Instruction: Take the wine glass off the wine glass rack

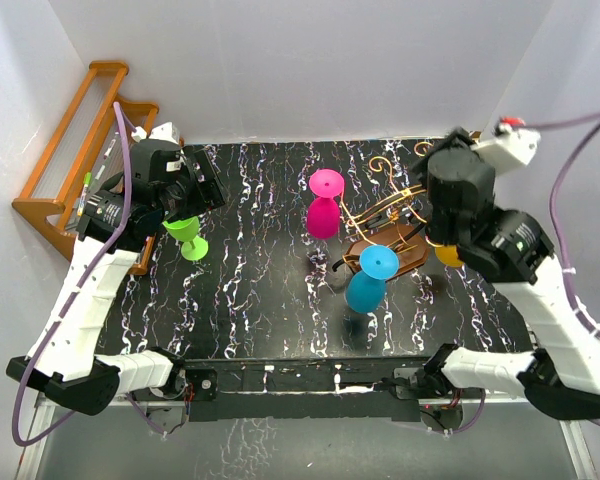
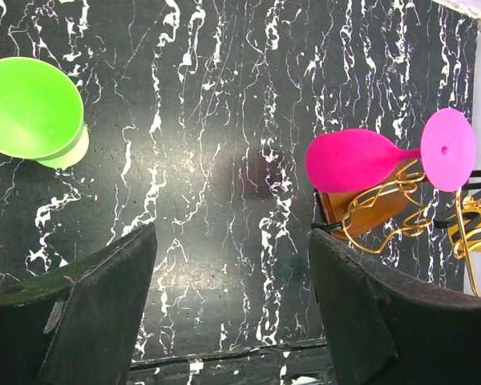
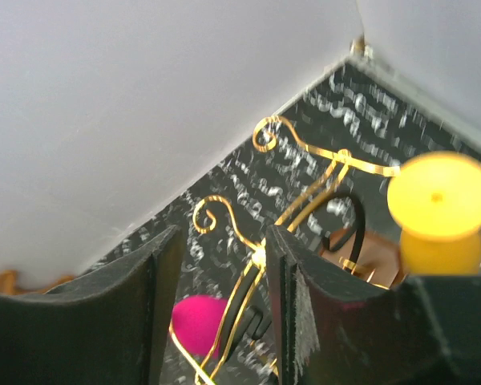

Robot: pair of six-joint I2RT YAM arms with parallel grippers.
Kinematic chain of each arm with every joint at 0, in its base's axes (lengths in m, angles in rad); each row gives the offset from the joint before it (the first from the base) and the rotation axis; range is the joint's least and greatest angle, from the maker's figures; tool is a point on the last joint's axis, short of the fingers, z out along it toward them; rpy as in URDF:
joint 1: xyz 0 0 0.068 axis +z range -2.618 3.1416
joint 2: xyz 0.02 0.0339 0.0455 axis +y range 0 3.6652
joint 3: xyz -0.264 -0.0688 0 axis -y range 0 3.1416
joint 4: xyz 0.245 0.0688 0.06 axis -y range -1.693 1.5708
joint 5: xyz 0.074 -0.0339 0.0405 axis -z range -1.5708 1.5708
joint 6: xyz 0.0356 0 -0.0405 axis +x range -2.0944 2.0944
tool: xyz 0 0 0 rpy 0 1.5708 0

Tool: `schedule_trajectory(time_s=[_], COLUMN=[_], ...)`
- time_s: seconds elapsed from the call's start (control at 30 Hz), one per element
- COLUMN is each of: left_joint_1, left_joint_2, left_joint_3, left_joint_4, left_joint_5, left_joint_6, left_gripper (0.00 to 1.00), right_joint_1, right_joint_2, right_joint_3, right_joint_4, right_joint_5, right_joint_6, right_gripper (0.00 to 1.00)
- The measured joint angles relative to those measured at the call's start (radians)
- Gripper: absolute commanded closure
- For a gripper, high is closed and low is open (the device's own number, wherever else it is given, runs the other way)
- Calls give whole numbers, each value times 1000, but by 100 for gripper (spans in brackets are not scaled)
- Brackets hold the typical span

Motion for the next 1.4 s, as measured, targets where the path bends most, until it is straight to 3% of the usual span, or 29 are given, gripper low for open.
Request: schedule_trajectory(time_s=[0.17, 0.27, 0.33, 0.43, 0.53, 0.6, 0.83, 1.13, 1.4], left_joint_1=[0, 0, 0, -1, -1, -1, -1, -2, -14], left_joint_2=[4, 14, 26, 48, 62, 66, 66, 34, -24], left_joint_3=[-6, -19, -24, -24, -24, -24, -38, -182, -200], left_joint_4=[4, 16, 16, 19, 18, 18, 30, 46, 51], left_joint_5=[28, 56, 76, 97, 105, 108, 148, 183, 188], left_joint_6=[-8, -17, -22, -29, -32, -33, -42, -51, -51], left_gripper=[26, 27, 27, 27, 27, 27, 27, 27, 27], right_joint_1=[-132, -350, -558, -903, -1151, -1245, -1272, -1330, -1338], right_joint_2=[295, 480, 560, 571, 509, 455, 180, 55, -4], right_joint_3=[404, 667, 760, 661, 447, 344, 168, 31, -105], right_joint_4=[11, -65, -114, -183, -225, -284, -321, -335, -356], right_joint_5=[-92, -270, -462, -774, -993, -1102, -1377, -1421, -1416], right_joint_6=[-338, -412, -411, -375, -343, -335, -260, -201, -198], right_gripper=[36, 37, 46, 50, 50, 48, 46, 45, 46])
